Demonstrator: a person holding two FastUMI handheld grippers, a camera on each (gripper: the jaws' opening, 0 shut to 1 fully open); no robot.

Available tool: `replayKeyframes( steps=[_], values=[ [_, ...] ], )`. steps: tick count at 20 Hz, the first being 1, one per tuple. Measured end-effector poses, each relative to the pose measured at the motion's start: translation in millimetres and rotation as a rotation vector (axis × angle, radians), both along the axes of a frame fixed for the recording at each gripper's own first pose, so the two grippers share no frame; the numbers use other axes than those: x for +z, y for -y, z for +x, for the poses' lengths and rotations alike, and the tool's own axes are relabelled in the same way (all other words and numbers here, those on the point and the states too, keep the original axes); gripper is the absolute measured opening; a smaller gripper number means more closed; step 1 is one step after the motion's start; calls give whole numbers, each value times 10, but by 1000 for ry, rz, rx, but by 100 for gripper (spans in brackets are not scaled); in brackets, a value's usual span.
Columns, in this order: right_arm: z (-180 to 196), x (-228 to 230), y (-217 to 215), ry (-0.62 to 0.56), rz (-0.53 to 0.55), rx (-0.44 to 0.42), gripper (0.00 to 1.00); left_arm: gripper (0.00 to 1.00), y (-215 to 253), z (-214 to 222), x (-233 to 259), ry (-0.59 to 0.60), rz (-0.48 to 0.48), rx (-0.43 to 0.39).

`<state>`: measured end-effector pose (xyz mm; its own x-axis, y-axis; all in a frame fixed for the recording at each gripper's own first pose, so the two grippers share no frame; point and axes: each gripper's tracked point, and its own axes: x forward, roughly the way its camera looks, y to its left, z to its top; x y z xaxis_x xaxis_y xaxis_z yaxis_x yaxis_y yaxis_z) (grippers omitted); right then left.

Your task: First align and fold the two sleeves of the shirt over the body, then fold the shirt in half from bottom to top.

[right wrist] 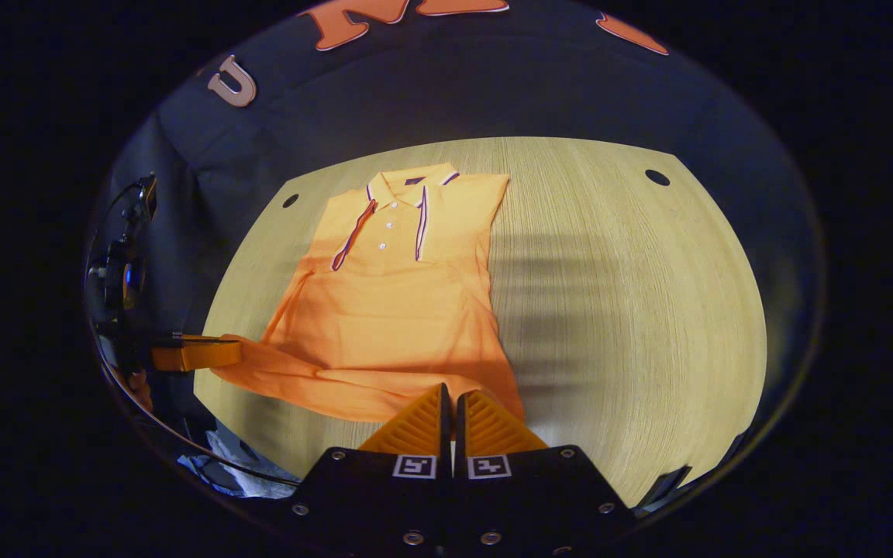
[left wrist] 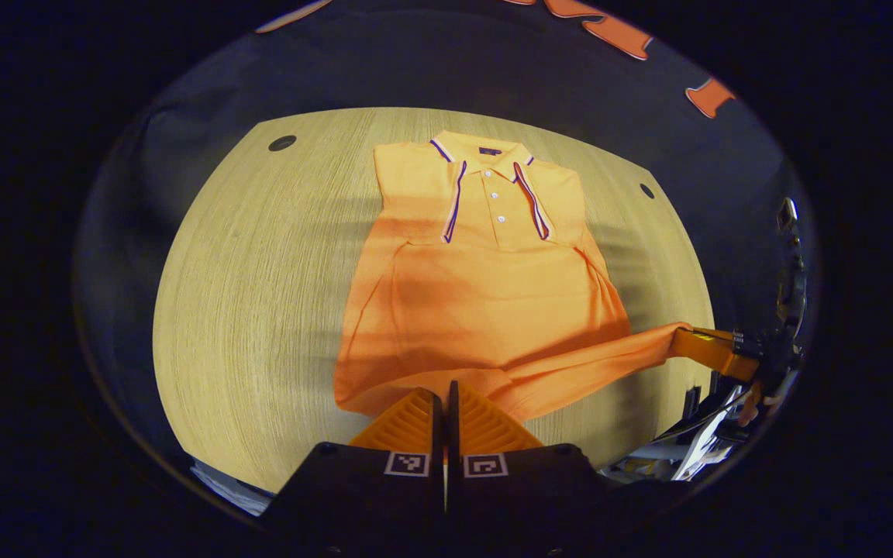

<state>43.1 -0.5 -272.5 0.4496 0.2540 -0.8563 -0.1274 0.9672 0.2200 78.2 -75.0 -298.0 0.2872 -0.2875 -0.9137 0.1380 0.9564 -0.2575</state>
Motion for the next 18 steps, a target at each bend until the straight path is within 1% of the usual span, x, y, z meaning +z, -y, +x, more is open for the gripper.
replayKeyframes(
  steps=[1, 4, 7, 9, 11, 15, 18],
  values=[
    [77, -6, 13, -4, -1, 11, 1, 2, -19, 112, 34, -2, -1, 6],
    [285, 36, 22, -9, 9, 4, 1, 2, -12, 378, 93, -27, -26, 14],
    [532, 54, 54, 1, -17, -10, 0, 2, -47, 669, 75, -29, -20, -10],
    [711, 107, 44, 6, -25, -28, 1, 2, 16, 840, 86, -48, -59, -31],
    [887, 141, 38, 3, -28, -46, 0, 2, 21, 1058, 57, -67, -67, -46],
    [1280, 148, 27, -2, -47, -59, 1, 2, 5, 1526, -23, -97, -42, -72],
    [1566, 109, -11, -27, -60, -58, 1, 1, -58, 1847, -74, -107, 22, -112]
  ],
)
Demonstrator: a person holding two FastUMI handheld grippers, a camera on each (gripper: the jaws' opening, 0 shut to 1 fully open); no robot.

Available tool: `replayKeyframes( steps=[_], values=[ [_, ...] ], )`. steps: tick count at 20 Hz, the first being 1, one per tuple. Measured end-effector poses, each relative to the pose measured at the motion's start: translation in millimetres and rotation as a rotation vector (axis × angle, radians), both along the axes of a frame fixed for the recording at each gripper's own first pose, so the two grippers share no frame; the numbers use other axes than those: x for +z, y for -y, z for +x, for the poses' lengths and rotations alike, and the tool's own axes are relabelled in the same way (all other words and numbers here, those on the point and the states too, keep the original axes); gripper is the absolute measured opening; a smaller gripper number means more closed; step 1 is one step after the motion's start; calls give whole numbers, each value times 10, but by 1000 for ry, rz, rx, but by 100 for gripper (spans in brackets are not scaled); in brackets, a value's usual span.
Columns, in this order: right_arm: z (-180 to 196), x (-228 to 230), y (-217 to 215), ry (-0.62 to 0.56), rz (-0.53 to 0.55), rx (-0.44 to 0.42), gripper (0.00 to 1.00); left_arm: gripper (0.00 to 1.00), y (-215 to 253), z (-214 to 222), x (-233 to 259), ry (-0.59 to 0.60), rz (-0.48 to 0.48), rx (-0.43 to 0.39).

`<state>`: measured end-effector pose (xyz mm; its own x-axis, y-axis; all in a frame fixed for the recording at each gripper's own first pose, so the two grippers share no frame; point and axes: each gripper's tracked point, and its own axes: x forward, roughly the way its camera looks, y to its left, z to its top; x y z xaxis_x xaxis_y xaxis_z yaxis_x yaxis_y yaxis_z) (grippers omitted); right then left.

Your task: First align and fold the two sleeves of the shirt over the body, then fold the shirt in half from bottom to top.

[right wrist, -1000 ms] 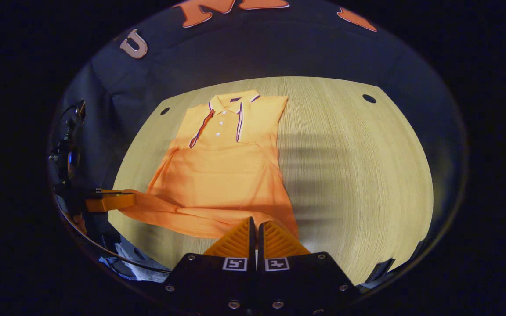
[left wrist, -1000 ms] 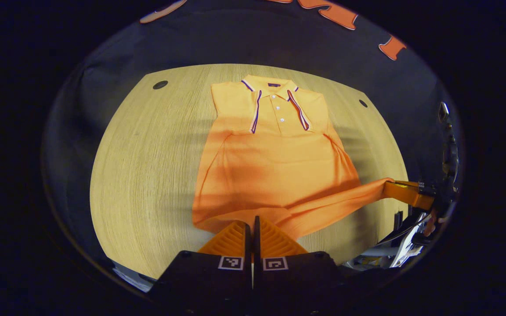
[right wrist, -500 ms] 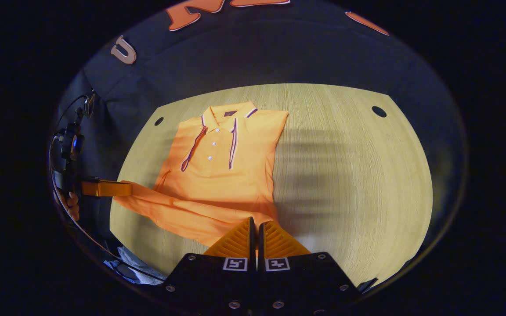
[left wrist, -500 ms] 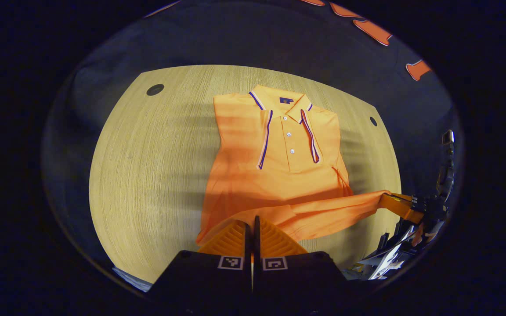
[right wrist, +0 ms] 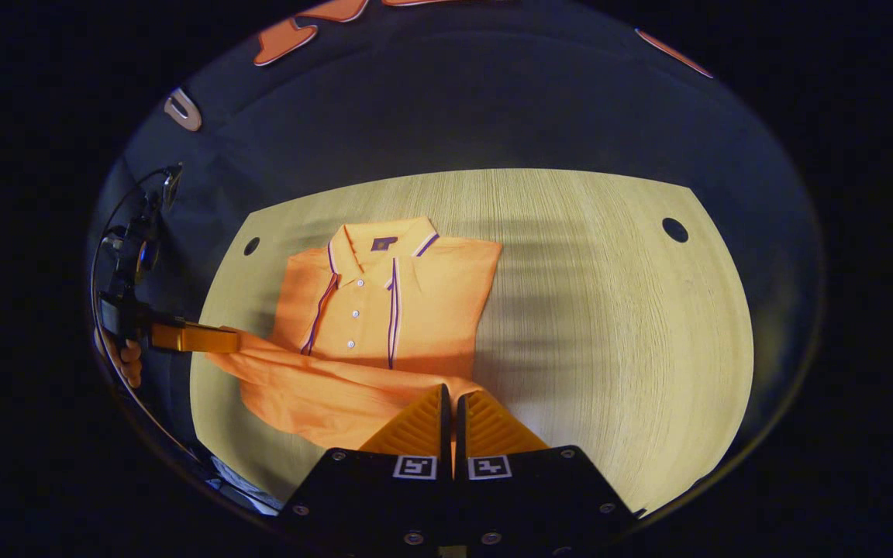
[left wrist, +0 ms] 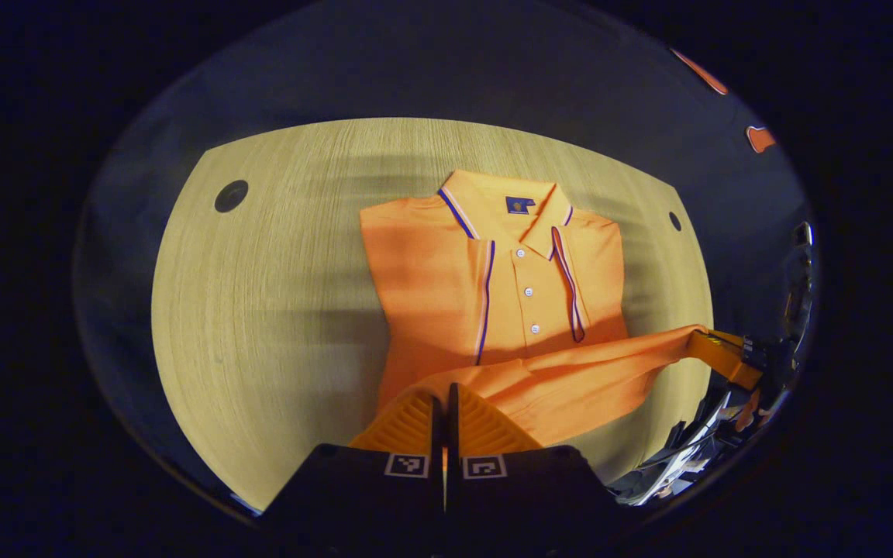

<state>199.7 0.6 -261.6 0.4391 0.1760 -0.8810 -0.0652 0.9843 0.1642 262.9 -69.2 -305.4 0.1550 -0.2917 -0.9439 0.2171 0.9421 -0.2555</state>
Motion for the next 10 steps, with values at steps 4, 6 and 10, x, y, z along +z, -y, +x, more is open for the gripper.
replayKeyframes(
  steps=[4, 6, 10],
  values=[
    [392, -66, -67, -20, -30, 25, 0, 2, 20, 388, -82, -34, 47, -46],
    [584, -129, -114, -35, -21, 25, 1, 1, 93, 608, -99, -27, 48, -63],
    [1100, -138, -32, 36, -22, -50, 2, 3, 93, 1136, -69, 130, 97, -55]
  ],
)
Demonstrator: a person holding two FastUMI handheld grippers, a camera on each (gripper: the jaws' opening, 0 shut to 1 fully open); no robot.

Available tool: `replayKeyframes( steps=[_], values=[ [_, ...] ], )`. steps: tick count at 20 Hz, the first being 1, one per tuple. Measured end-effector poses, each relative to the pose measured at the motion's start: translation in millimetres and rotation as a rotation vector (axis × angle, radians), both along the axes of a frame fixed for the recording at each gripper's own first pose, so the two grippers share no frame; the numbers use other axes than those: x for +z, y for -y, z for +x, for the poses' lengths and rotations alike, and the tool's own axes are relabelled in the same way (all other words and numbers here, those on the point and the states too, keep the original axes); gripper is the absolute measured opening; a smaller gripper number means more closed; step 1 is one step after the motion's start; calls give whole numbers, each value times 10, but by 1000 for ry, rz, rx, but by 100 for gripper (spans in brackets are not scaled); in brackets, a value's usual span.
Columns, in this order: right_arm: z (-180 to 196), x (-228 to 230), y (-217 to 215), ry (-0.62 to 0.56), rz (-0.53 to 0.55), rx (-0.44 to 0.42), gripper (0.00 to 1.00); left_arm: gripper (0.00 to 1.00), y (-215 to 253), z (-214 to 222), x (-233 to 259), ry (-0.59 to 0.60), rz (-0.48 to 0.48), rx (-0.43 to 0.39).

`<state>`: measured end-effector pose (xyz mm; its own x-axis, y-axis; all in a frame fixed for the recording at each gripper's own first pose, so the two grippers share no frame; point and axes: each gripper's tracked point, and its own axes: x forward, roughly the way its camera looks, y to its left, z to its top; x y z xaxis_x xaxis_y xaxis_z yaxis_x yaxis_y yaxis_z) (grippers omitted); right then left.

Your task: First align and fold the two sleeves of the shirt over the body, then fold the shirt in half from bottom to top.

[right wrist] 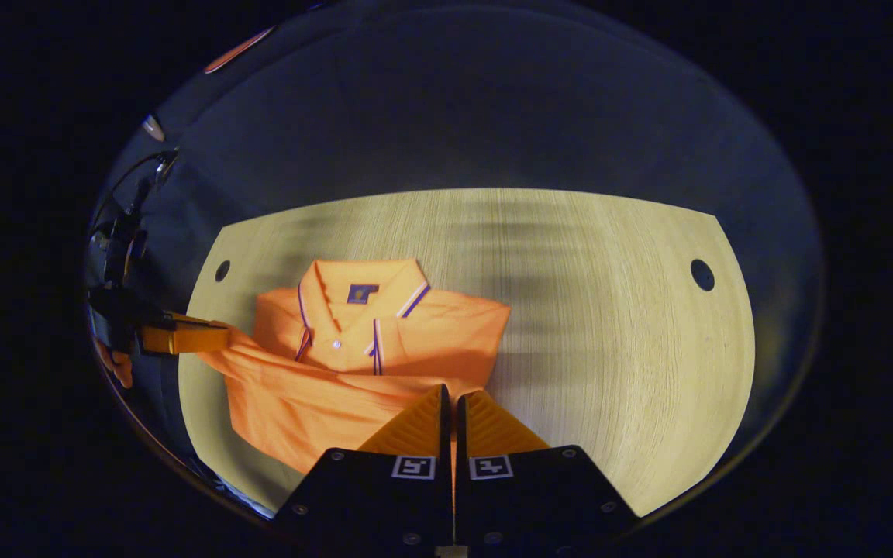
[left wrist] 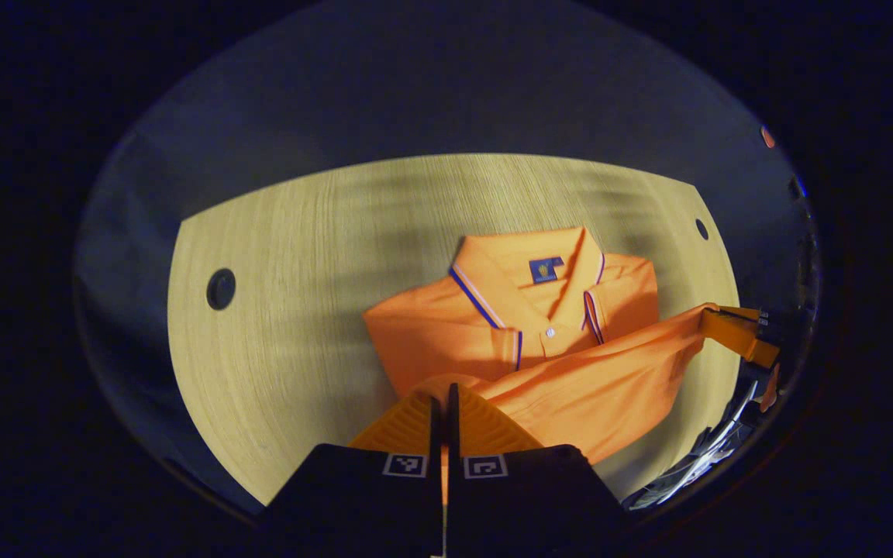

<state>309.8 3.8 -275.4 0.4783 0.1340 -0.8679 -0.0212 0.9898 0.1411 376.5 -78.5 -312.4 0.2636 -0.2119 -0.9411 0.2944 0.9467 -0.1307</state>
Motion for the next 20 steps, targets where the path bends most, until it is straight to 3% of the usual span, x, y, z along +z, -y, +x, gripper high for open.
replayKeyframes(
  steps=[1, 2, 4, 5, 6, 7, 11, 12, 13, 14, 15, 17, 20],
  values=[
    [98, 35, 13, 34, 15, -25, 4, 6, 14, 125, 52, 52, -18, 25],
    [165, 84, 46, 68, 28, -46, 6, 17, 53, 195, 99, 103, -48, 53],
    [266, 182, 137, 116, 27, -79, 9, 22, 57, 321, 291, 196, -88, 84],
    [312, 235, 188, 142, 20, -95, 13, 34, 38, 381, 387, 248, -96, 101],
    [360, 255, 207, 170, 20, -103, 14, 65, 39, 432, 460, 284, -108, 115],
    [397, 311, 225, 203, 19, -109, 18, 76, 2, 453, 526, 332, -133, 134],
    [361, 641, 326, 319, -48, -80, 34, 90, -109, 429, 897, 432, -154, 191],
    [357, 747, 333, 363, -65, -65, 33, 96, -104, 421, 1000, 462, -172, 206],
    [328, 845, 332, 399, -88, -56, 54, 96, -126, 392, 1137, 490, -179, 226],
    [294, 910, 310, 436, -104, -49, 61, 96, -166, 356, 1250, 520, -189, 238],
    [252, 992, 291, 461, -116, -40, 76, 97, -210, 294, 1355, 546, -191, 250],
    [150, 1152, 247, 511, -125, -22, 89, 97, -252, 163, 1592, 603, -199, 263],
    [-36, 1396, 259, 572, -137, -11, 94, 97, -229, -86, 1859, 692, -181, 249]
  ],
)
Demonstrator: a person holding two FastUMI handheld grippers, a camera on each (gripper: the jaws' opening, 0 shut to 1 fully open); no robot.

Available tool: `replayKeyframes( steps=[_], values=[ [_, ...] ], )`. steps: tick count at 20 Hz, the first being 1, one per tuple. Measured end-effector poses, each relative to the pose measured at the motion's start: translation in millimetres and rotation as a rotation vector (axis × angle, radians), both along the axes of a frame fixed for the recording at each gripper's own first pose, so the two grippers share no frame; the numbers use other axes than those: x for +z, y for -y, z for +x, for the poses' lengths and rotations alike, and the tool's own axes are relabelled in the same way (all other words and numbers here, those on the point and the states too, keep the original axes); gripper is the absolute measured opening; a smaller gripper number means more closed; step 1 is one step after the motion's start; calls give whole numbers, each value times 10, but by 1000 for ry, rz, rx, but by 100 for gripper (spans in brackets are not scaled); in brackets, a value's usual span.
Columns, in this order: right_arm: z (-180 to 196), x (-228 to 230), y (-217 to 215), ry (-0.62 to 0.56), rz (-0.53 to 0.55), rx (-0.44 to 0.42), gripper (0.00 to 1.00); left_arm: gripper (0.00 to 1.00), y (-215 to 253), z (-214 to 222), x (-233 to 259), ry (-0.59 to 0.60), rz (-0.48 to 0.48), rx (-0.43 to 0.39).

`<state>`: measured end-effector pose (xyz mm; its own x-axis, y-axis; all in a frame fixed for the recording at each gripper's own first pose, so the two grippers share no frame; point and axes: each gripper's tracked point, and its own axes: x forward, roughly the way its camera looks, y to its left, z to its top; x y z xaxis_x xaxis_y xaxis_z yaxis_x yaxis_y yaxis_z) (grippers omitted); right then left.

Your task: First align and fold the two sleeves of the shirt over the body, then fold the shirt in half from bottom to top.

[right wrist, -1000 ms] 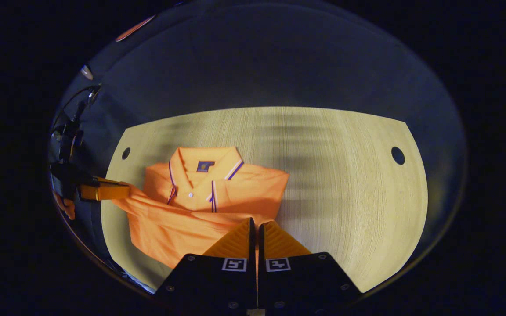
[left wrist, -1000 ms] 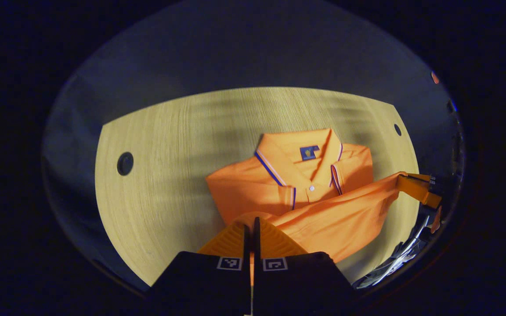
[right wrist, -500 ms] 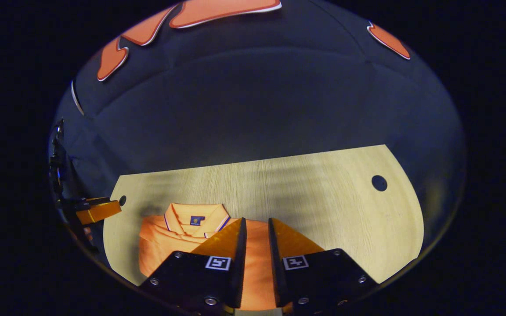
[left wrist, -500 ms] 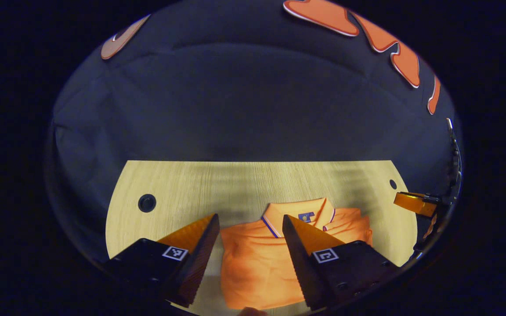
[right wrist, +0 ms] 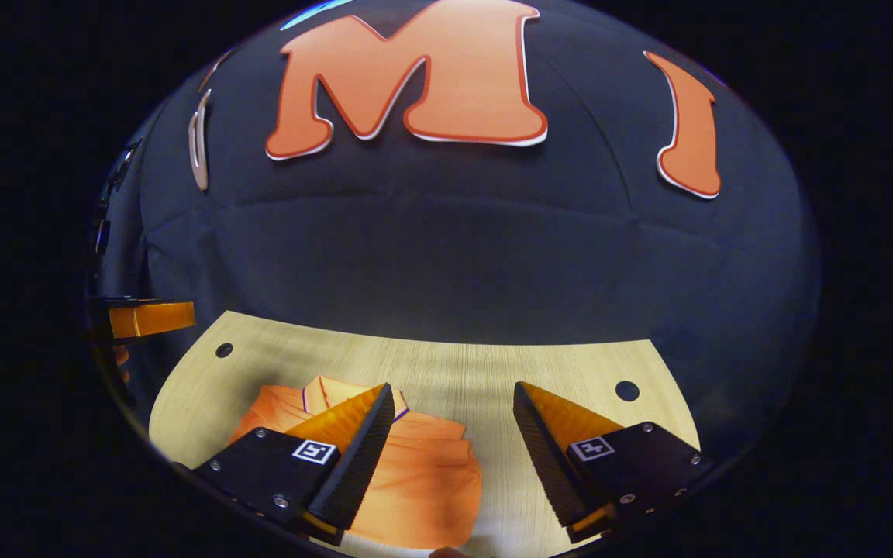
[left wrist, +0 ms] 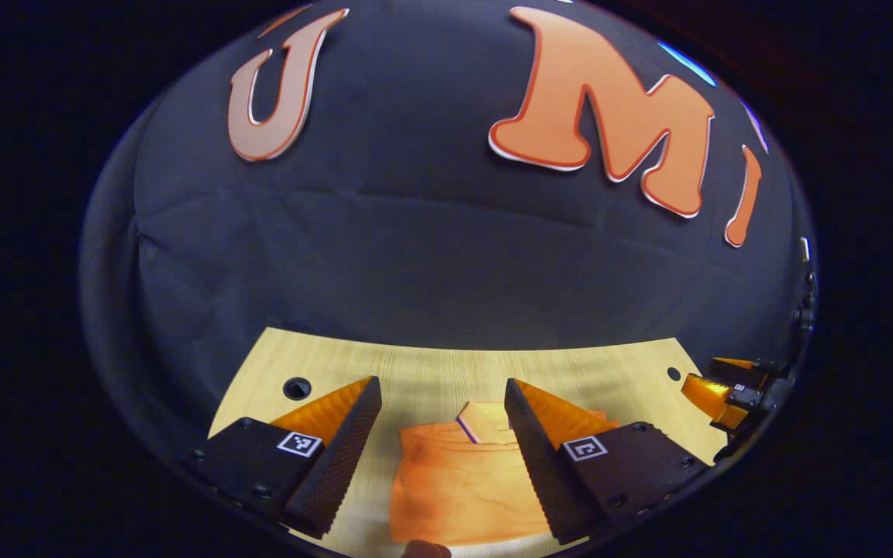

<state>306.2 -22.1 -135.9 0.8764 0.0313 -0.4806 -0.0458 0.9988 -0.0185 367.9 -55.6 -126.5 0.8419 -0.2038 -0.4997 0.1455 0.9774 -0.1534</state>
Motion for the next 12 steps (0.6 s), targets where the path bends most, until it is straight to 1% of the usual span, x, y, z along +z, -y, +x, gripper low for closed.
replayKeyframes(
  steps=[3, 8, 12],
  values=[
    [-188, 216, 17, 52, -2, 1, 95, 97, 6, -293, 260, 81, 5, 10],
    [-498, 645, 24, 195, -69, -11, 96, 96, -38, -873, 653, 207, 36, 28],
    [-844, 924, -131, 278, -75, 37, 96, 96, 37, -1378, 877, 280, 24, 41]
  ],
)
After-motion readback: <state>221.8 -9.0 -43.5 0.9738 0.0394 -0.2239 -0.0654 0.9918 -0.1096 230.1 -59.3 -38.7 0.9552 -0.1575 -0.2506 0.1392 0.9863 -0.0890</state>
